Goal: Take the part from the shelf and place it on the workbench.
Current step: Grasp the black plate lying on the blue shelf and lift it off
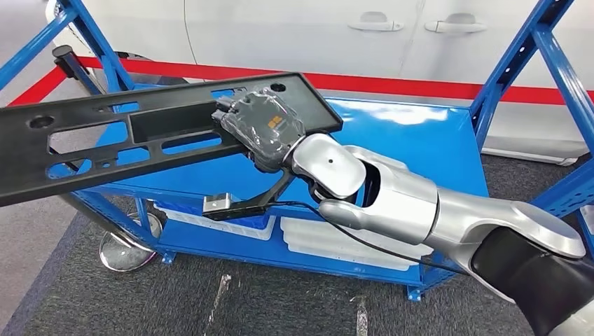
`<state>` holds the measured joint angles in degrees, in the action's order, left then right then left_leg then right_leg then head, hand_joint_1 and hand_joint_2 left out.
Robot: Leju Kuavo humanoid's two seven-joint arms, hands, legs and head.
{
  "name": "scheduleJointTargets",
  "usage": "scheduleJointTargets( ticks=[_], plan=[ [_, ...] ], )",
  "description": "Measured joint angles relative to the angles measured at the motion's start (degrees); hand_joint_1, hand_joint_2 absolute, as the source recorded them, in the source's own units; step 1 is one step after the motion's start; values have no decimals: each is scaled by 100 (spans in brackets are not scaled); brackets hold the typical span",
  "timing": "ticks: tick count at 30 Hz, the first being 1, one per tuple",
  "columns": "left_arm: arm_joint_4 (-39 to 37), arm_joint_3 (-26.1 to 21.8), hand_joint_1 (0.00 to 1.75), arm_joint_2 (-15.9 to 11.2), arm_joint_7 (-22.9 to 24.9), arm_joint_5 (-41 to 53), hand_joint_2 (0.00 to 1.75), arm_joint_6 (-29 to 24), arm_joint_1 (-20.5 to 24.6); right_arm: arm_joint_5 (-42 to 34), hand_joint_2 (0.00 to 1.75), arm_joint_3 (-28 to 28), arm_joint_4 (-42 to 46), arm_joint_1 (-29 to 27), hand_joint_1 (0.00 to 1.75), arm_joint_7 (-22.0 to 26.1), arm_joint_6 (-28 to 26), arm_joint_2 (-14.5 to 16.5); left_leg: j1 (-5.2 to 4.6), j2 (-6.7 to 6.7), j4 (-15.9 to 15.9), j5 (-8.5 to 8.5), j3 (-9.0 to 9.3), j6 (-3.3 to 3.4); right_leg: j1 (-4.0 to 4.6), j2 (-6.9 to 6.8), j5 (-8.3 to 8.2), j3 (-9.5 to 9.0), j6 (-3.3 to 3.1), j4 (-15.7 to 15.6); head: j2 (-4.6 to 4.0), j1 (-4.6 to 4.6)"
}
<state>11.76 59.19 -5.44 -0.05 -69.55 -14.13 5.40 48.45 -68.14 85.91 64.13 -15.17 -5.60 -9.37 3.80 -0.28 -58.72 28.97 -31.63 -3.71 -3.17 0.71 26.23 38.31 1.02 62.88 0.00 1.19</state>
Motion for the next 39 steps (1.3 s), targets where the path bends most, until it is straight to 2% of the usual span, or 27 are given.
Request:
scheduleJointTargets(
  ticks=[2,3,5,6,7,8,10,11,12,13,14,15,17,19,21,22,23,25,26,27,29,32,34,36,37,38,39],
  plan=[
    [0,1,0,4,-25,27,175,5,8,44,175,-13,2,-10,175,-10,21,-2,9,18,-221,139,-98,13,23,2,25,-18,-82,8,0,-16],
    [0,2,0,4,-44,42,175,8,14,65,175,-15,3,-12,175,-16,27,-1,-8,28,-514,275,-243,39,40,3,37,-37,-110,2,-1,-25],
    [0,2,0,2,-84,60,175,13,18,105,175,-16,3,-29,175,-26,34,-3,-80,37,-1298,543,-681,124,96,4,62,-72,-152,-5,-1,-34],
    [0,2,0,2,-101,64,175,15,17,122,175,-17,3,-46,175,-26,38,-5,-128,36,-1599,585,-884,179,137,5,79,-95,-179,-8,-1,-36],
    [0,2,0,2,-110,68,175,16,15,136,175,-18,3,-64,175,-26,39,-8,-180,35,-1710,520,-1004,249,185,9,99,-123,-207,-9,-1,-36],
    [0,2,0,2,-117,71,175,16,14,148,175,-19,3,-77,175,-26,40,-10,-239,31,-1612,348,-1025,345,239,14,121,-163,-235,-12,-1,-35],
    [-3,2,0,-13,-122,81,175,14,11,161,175,-19,4,-88,175,-26,39,-13,-371,21,-1003,-118,-844,612,324,22,169,-270,-282,-49,-1,-25],
    [-8,3,0,-28,-125,87,175,12,7,166,175,-19,4,-88,175,-26,39,-19,-428,18,-721,-296,-731,739,357,22,182,-318,-290,-80,-1,-6],
    [-13,3,0,-45,-127,92,175,9,10,168,175,-20,4,-91,175,-26,38,-26,-478,18,-515,-392,-644,832,355,18,181,-350,-280,-119,0,11],
    [-19,4,0,-59,-129,96,175,8,15,170,175,-20,4,-96,175,-26,39,-32,-510,19,-415,-409,-597,883,338,13,170,-364,-261,-165,0,20],
    [-21,4,0,-64,-132,97,175,7,22,171,175,-21,5,-98,175,-26,39,-38,-539,16,-328,-433,-559,893,328,8,150,-372,-233,-205,0,24],
    [-22,4,0,-66,-134,99,175,8,37,172,175,-20,9,-102,175,-26,39,-39,-528,16,-170,-436,-485,893,320,4,143,-379,-208,-247,0,17],
    [-22,5,0,-63,-138,104,175,9,42,175,175,-18,17,-99,175,-26,38,-44,-471,39,126,-464,-312,844,343,-4,196,-352,-156,-208,0,29],
    [-22,7,0,-59,-139,106,175,11,35,178,175,-16,21,-91,175,-26,38,-51,-425,60,287,-477,-201,791,327,-12,409,-113,-84,251,0,49],
    [-22,7,0,-57,-139,107,175,12,35,178,175,-16,21,-114,175,-26,38,-60,-402,53,284,-448,-184,771,270,-15,610,260,-3,894,0,54],
    [-22,8,0,-57,-139,109,175,13,37,178,175,-16,21,-134,175,-26,39,-67,-389,45,258,-422,-182,749,239,-18,595,375,36,1042,0,56],
    [-22,8,0,-55,-139,110,175,14,39,180,175,-16,21,-147,175,-26,39,-74,-370,36,218,-389,-182,716,207,-23,478,391,75,992,0,56],
    [-22,9,0,-49,-139,114,175,16,37,192,175,-16,21,-148,175,-26,38,-81,-321,24,86,-283,-186,626,156,-42,101,150,146,396,0,55],
    [-22,9,0,-51,-139,116,175,16,38,202,175,-16,22,-142,175,-26,37,-82,-314,21,-5,-223,-208,573,150,-43,-17,13,147,100,0,61],
    [-23,9,0,-54,-138,120,175,16,40,212,175,-16,26,-139,175,-26,36,-82,-314,17,-73,-178,-233,529,156,-39,-62,-79,113,-83,0,65],
    [-24,10,0,-57,-134,132,175,19,40,233,175,-16,33,-144,175,-27,33,-89,-327,11,-133,-151,-269,466,193,-19,-22,-103,-4,-124,0,69],
    [-24,15,0,-41,-103,150,175,26,35,260,175,-16,35,-148,175,-28,26,-98,-309,13,-214,-67,-299,404,174,-21,-38,-116,-136,-146,0,51],
    [-24,23,0,-34,-77,160,175,31,38,270,175,-15,36,-144,175,-28,22,-97,-297,16,-690,233,-504,352,153,-33,-56,-136,-188,-165,0,25],
    [-24,37,0,-33,-58,166,175,34,38,287,175,-15,36,-153,175,-28,24,-97,-290,15,-1388,556,-812,315,156,-38,-63,-136,-202,-164,0,10],
    [-24,43,0,-33,-47,166,175,34,35,298,175,-15,36,-159,175,-27,26,-97,-289,15,-1592,604,-903,309,158,-37,-63,-135,-203,-164,0,12],
    [-24,46,0,-33,-35,166,175,35,32,308,175,-16,36,-163,175,-27,28,-96,-289,15,-1594,542,-899,315,159,-36,-63,-135,-202,-163,0,11],
    [-24,48,0,-32,-25,166,175,36,29,318,175,-16,36,-162,175,-26,29,-96,-289,15,-1384,383,-794,331,160,-33,-64,-137,-202,-163,0,11]
  ],
)
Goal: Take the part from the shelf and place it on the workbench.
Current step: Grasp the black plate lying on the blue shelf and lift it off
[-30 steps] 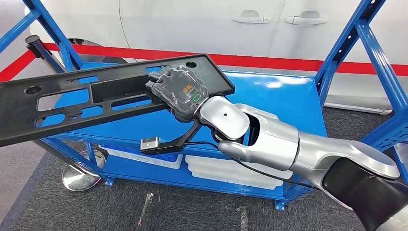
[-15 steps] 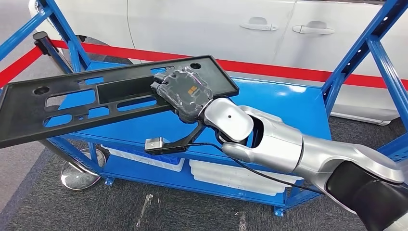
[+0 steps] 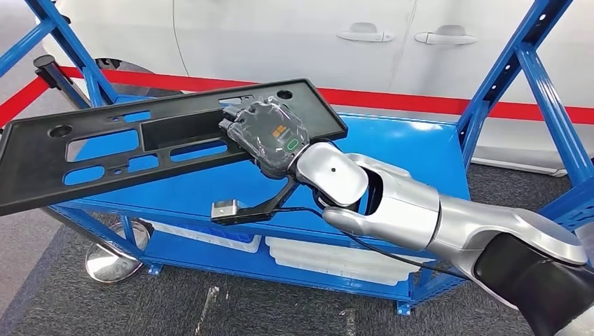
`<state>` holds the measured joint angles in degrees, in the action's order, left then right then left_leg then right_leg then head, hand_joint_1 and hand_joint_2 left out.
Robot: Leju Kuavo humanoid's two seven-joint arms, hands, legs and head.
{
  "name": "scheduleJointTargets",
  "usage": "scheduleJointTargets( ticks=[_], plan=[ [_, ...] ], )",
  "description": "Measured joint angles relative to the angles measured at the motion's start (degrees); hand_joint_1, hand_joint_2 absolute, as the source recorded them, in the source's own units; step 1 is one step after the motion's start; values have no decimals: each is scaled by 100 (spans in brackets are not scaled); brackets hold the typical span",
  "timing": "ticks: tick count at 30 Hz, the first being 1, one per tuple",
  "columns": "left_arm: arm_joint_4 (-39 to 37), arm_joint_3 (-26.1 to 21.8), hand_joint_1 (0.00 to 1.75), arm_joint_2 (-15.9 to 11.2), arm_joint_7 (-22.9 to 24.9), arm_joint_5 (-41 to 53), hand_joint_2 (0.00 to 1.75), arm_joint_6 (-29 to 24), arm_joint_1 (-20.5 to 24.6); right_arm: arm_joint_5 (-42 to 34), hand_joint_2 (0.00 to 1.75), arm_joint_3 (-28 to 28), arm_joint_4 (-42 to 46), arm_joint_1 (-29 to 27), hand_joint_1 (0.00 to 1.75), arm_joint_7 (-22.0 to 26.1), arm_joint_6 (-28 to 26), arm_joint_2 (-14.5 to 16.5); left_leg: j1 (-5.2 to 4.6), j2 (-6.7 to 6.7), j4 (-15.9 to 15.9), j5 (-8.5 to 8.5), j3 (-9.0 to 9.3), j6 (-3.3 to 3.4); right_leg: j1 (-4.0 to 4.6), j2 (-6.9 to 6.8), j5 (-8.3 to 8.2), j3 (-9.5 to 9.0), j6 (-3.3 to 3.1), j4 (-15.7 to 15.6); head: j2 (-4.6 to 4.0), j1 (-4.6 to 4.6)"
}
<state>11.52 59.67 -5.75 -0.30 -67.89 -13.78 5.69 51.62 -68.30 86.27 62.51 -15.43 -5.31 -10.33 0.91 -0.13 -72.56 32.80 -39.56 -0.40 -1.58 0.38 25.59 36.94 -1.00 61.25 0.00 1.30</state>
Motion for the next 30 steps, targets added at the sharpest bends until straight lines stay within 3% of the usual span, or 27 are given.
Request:
scheduleJointTargets(
  ticks=[3,6,8,10,12,13,14,15,18,19,22,23,24,27,28,29,30],
  plan=[
    [0,14,0,3,10,0,175,2,8,17,175,0,0,23,175,0,2,4,-23,-21,1037,-467,519,63,9,4,-21,6,33,-3,0,2],
    [0,54,0,4,10,3,175,14,19,19,175,0,0,35,175,0,4,5,-72,-39,1279,-535,597,100,11,4,-98,34,148,-41,0,5],
    [0,71,0,10,11,6,175,31,23,20,175,0,-1,34,175,0,7,4,-48,-16,1356,-624,584,158,14,-2,-35,57,219,-13,0,13],
    [0,78,0,17,12,8,175,44,23,20,175,0,-1,37,175,0,9,3,-30,17,1430,-728,543,239,31,-12,335,189,239,364,0,29],
    [0,83,0,21,15,10,175,52,24,20,175,0,-1,28,175,0,23,2,-53,27,1417,-797,445,289,49,-16,789,389,233,1035,0,40],
    [0,85,0,22,18,12,175,56,26,20,175,0,-1,18,175,0,36,-1,-63,27,1397,-826,383,297,55,-16,898,432,230,1287,-1,43],
    [0,88,0,22,22,15,175,58,27,19,175,0,-2,9,175,0,50,-3,-72,26,1374,-857,320,301,56,-16,901,398,224,1374,-1,43],
    [0,91,0,22,27,17,175,61,28,19,175,0,-2,3,175,0,62,-5,-79,24,1351,-889,257,300,56,-16,806,266,213,1262,-2,43],
    [0,96,0,37,43,20,175,63,28,18,175,0,3,11,175,-1,102,-4,-93,16,1277,-980,98,254,85,-18,484,-419,140,250,0,37],
    [0,97,0,44,47,20,175,61,27,17,175,0,7,14,175,-1,122,-3,-96,15,1262,-1014,69,224,105,-17,448,-549,117,19,0,40],
    [-1,101,0,53,52,23,175,55,13,16,175,0,15,13,175,-13,168,-5,-96,2,1297,-1143,29,122,124,-20,344,-534,45,-140,0,66],
    [-1,102,0,55,54,25,175,54,7,15,175,0,15,13,175,-17,174,-5,-91,-6,1290,-1113,-4,88,107,-29,285,-497,9,-169,0,67],
    [-2,104,0,60,57,26,175,52,2,15,175,0,15,13,175,-17,178,-3,-86,-12,1204,-977,-55,53,83,-40,212,-449,-32,-201,-1,61],
    [-2,108,0,74,63,31,175,53,4,14,175,-1,15,12,175,-17,186,5,-30,-13,378,-179,-255,-60,56,-57,15,-261,-97,-228,-1,32],
    [-2,108,0,75,63,35,175,53,7,14,175,-4,15,7,175,-17,191,5,-11,-12,74,-35,-277,-92,55,-58,-41,-185,-93,-224,-1,27],
    [-2,109,0,75,63,43,175,53,10,14,175,-11,15,2,175,-17,196,5,5,-11,-107,-26,-242,-118,51,-58,-94,-108,-85,-216,-1,28],
    [-2,109,0,75,63,52,175,53,11,14,175,-21,15,-3,175,-17,202,4,18,-11,-116,-133,-125,-135,45,-57,-146,-29,-71,-207,-1,27]
  ],
)
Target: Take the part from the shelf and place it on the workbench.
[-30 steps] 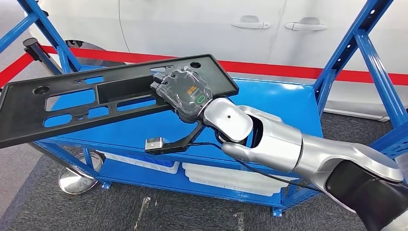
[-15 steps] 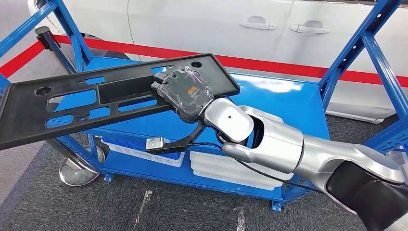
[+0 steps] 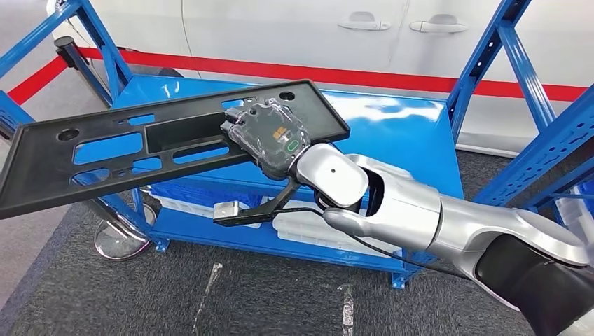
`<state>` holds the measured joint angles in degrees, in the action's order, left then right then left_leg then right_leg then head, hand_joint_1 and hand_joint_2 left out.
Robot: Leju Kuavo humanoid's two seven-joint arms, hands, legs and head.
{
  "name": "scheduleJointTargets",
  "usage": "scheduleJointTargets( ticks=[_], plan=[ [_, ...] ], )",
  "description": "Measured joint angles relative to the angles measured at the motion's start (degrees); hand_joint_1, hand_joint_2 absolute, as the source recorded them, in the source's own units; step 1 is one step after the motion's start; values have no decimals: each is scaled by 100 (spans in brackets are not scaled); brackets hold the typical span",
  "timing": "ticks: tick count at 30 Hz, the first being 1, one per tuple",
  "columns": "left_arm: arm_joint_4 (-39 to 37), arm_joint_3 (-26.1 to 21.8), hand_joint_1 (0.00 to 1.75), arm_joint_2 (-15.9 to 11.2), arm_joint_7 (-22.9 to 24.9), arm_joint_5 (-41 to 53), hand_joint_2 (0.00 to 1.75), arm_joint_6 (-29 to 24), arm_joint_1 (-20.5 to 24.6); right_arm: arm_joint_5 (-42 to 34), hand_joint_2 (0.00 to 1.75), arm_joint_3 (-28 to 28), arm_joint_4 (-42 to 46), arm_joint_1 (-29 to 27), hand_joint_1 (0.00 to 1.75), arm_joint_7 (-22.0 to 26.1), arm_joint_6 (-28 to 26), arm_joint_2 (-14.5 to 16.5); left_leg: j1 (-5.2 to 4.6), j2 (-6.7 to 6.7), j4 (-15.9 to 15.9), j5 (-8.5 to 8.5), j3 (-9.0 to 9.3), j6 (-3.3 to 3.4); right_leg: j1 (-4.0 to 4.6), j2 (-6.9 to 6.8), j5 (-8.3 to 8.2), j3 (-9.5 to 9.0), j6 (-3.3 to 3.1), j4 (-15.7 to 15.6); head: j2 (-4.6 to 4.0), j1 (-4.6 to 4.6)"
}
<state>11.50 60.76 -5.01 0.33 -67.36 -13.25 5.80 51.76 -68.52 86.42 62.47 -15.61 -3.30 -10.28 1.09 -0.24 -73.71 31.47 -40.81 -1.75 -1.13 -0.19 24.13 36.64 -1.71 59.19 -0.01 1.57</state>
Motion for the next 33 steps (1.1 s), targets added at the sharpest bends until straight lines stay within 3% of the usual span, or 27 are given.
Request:
scheduleJointTargets(
  ticks=[2,4,6,8,9,10,12,13,14,15,17,19,21,23,24,26,28,29,31,32,33],
  plan=[
    [0,0,0,0,2,16,175,-1,9,0,175,-15,0,-8,175,0,13,-1,17,-3,518,-254,488,-5,-15,2,-97,139,44,26,0,0],
    [0,1,0,-1,8,27,175,-4,25,-1,175,-18,0,-10,175,-7,27,-3,-8,-17,1275,-218,1036,36,-15,1,-187,214,112,36,1,3],
    [0,6,0,-2,23,33,175,-7,34,-8,175,-18,0,-12,175,-16,36,-6,-51,-31,1604,-134,1218,102,-15,-7,-283,223,184,3,1,-4],
    [0,14,0,-1,39,33,175,-9,37,-15,175,-18,-1,-21,175,-24,43,-14,-49,-11,1642,-237,1145,187,-13,0,-326,237,252,-26,1,-10],
    [0,17,0,-1,45,33,175,-9,42,-15,175,-18,-2,-25,175,-28,46,-21,-38,8,1664,-303,1108,241,-8,8,-209,279,275,48,1,-3],
    [0,20,0,0,49,33,175,-9,43,-15,175,-18,-3,-30,175,-32,49,-28,-26,28,1685,-383,1046,298,-3,14,15,347,288,228,1,12],
    [0,22,0,0,52,33,175,-9,42,-15,175,-19,-3,-38,175,-37,51,-38,-26,50,1677,-517,892,373,1,17,613,530,292,900,0,35],
    [0,22,0,-1,52,33,175,-9,40,-15,175,-19,-2,-46,175,-38,51,-42,-33,56,1659,-579,800,388,1,17,796,600,299,1267,0,38],
    [0,22,0,-1,54,33,175,-10,39,-15,175,-20,-3,-58,175,-39,54,-44,-39,59,1638,-633,704,389,3,18,843,615,307,1535,-1,38],
    [0,23,0,-2,58,33,175,-11,38,-15,175,-22,-3,-69,175,-39,57,-48,-43,60,1609,-684,608,386,4,17,767,555,313,1645,-1,38],
    [0,24,0,-2,78,34,175,-14,38,-15,175,-24,-4,-79,175,-42,69,-54,-42,58,1522,-765,421,359,0,16,478,156,306,1288,-2,40],
    [0,26,0,-2,102,35,175,-17,37,-11,175,-24,-3,-76,175,-47,75,-53,-59,50,1419,-827,263,304,17,21,472,-377,274,536,-1,37],
    [0,30,0,-4,117,34,175,-28,34,-3,175,-22,-7,-81,175,-53,75,-48,-72,45,1393,-918,188,237,48,33,580,-593,226,113,0,35],
    [-2,43,0,-10,120,33,175,-36,18,2,175,-27,-16,-88,175,-56,79,-46,-53,38,1421,-991,145,167,44,29,496,-519,151,58,1,42],
    [-3,55,0,-11,114,33,175,-37,12,3,175,-33,-20,-89,175,-57,81,-46,-41,35,1378,-911,98,131,33,20,433,-469,109,48,1,43],
    [-4,84,0,-9,98,34,175,-34,7,2,175,-47,-24,-90,175,-57,85,-42,-18,34,1007,-447,-33,69,11,1,306,-354,35,29,0,31],
    [-5,103,0,-8,80,35,175,-28,10,-3,175,-59,-25,-96,175,-57,86,-40,-10,34,341,55,-156,29,15,-3,194,-217,5,32,-1,17],
    [-5,105,0,-8,72,35,175,-21,11,-10,175,-63,-25,-107,175,-57,84,-41,-8,34,65,132,-166,19,17,-3,135,-140,6,36,-2,18],
    [-7,108,0,-10,65,34,175,-6,15,-27,175,-66,-26,-141,175,-57,78,-42,-8,34,-48,-68,21,20,17,-2,20,22,20,51,0,17],
    [-7,109,0,-12,72,34,175,-2,19,-31,175,-66,-26,-156,175,-56,76,-43,-8,33,166,-230,247,35,16,0,-34,97,34,59,0,17],
    [-7,109,0,-14,91,33,175,-1,29,-33,175,-66,-23,-165,175,-56,75,-43,-13,30,533,-283,543,58,18,1,-83,157,55,66,1,17]
  ],
)
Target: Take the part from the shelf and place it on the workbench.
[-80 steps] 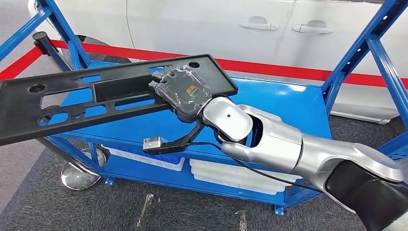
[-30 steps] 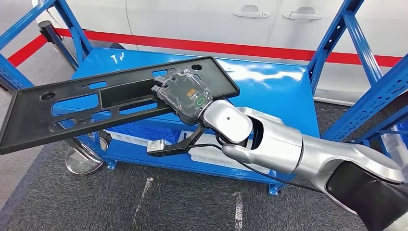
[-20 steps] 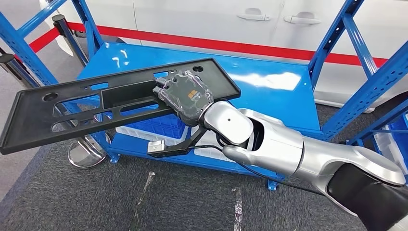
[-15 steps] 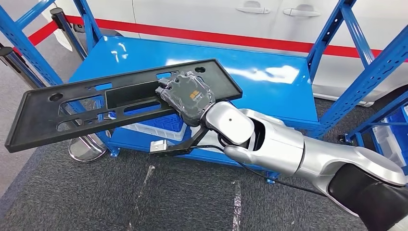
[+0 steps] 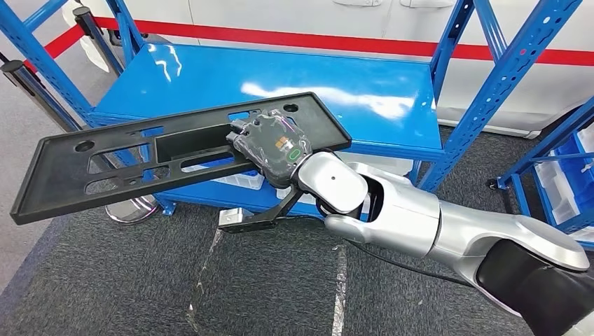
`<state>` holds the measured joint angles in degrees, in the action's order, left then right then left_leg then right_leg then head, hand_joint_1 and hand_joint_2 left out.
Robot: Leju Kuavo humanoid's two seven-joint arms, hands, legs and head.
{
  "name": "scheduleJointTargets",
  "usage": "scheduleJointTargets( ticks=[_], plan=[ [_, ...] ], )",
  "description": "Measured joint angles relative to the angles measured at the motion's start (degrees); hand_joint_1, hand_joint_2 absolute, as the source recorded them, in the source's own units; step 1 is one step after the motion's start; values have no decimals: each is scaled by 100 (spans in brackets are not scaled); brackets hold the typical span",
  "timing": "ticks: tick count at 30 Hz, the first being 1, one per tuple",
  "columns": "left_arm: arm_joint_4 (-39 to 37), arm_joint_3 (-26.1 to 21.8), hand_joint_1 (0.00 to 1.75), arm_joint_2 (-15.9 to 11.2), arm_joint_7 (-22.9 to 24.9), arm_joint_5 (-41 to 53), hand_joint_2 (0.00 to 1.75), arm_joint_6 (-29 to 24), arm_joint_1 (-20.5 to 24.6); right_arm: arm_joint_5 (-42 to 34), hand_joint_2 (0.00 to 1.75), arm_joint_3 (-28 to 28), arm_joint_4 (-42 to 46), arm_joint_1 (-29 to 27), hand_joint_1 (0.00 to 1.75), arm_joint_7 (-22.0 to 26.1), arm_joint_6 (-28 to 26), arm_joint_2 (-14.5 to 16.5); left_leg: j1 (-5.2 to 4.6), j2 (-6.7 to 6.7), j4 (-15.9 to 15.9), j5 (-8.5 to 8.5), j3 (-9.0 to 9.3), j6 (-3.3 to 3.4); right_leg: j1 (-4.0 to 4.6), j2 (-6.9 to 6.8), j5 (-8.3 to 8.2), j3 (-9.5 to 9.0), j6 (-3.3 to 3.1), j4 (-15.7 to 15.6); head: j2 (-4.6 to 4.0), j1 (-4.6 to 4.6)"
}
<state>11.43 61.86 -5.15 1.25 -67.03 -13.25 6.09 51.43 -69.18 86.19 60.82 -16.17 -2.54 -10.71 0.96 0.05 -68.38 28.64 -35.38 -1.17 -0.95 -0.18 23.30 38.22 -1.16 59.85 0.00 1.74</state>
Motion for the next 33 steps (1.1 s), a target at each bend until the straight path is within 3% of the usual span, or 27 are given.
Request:
scheduleJointTargets(
  ticks=[2,3,5,13,15,16,17,19,20,21,24,25,26,28,29,30,31,33],
  plan=[
    [0,3,0,-9,62,-1,175,-3,16,0,175,2,5,-2,175,0,3,-5,-30,-17,753,90,526,51,5,-8,-101,66,56,-6,-1,7],
    [0,6,0,-13,91,-2,175,-5,20,0,175,3,8,-1,175,0,6,-8,-49,-29,968,156,649,70,5,-14,-147,74,84,-20,-1,11],
    [0,13,0,-16,119,-3,175,-8,18,0,175,4,8,0,175,1,11,-11,-69,-42,1024,133,656,84,-3,-23,-206,71,114,-51,-2,15],
    [0,16,0,-16,131,-3,175,-8,20,0,175,3,8,0,175,2,11,-11,-79,-44,1037,114,651,99,-9,-22,-249,74,137,-81,-1,9],
    [0,19,0,-16,145,-3,175,-8,25,0,175,3,8,-4,175,2,16,-16,-62,-31,1084,44,606,138,3,-15,-286,100,176,-114,-1,13],
    [0,19,0,-14,149,-3,175,-7,24,0,175,3,7,-8,175,3,20,-22,-51,-12,1106,-50,517,191,8,-7,-7,208,199,162,-1,18],
    [0,20,0,-12,138,-2,175,-5,22,0,175,1,7,-16,175,4,28,-30,-45,5,1086,-200,320,239,13,1,147,194,210,490,-1,25],
    [1,21,0,1,107,-1,175,1,19,0,175,-1,7,-27,175,6,43,-38,-58,28,968,-463,-96,276,33,12,563,-196,181,661,-1,30],
    [1,21,0,8,91,-1,175,3,16,0,175,-2,5,-32,175,6,50,-38,-63,27,915,-557,-250,247,52,13,509,-524,158,389,-1,25],
    [1,22,0,15,89,-1,175,5,11,0,175,-1,4,-31,175,6,51,-36,-58,29,908,-610,-292,213,73,17,564,-714,139,71,-1,25],
    [-1,24,0,19,73,0,175,19,-10,-41,175,-4,-7,-33,175,10,74,-38,-40,18,974,-714,-358,111,73,7,461,-717,83,-166,-1,53],
    [-2,25,0,22,68,0,175,29,-13,-63,175,-8,-13,-33,175,15,85,-37,-36,12,913,-607,-399,75,57,-8,404,-689,46,-213,-1,55],
    [-2,26,0,27,66,-1,175,38,-15,-79,175,-12,-19,-32,175,20,95,-35,-26,8,732,-395,-465,41,38,-23,350,-652,14,-248,-1,46],
    [-2,26,0,37,52,-2,175,29,-14,-89,175,-20,-31,-34,175,21,103,-33,4,9,81,116,-622,-26,32,-36,264,-549,-21,-249,0,34],
    [-2,26,0,38,36,-4,175,13,-14,-88,175,-27,-38,-35,175,14,109,-33,19,10,-262,256,-685,-57,30,-37,231,-493,-16,-243,0,32],
    [-2,26,0,38,20,-5,175,-3,-13,-86,175,-35,-43,-38,175,6,116,-34,32,10,-481,253,-697,-85,23,-38,200,-438,-5,-235,0,32],
    [-2,26,0,37,10,-7,175,-12,-13,-85,175,-44,-48,-40,175,-2,122,-34,47,10,-535,135,-636,-111,11,-38,172,-384,13,-223,0,31],
    [-2,26,0,36,17,-7,175,-7,-13,-84,175,-55,-50,-42,175,-7,129,-35,79,9,-78,-198,-267,-164,-30,-35,130,-289,63,-175,0,30]
  ],
)
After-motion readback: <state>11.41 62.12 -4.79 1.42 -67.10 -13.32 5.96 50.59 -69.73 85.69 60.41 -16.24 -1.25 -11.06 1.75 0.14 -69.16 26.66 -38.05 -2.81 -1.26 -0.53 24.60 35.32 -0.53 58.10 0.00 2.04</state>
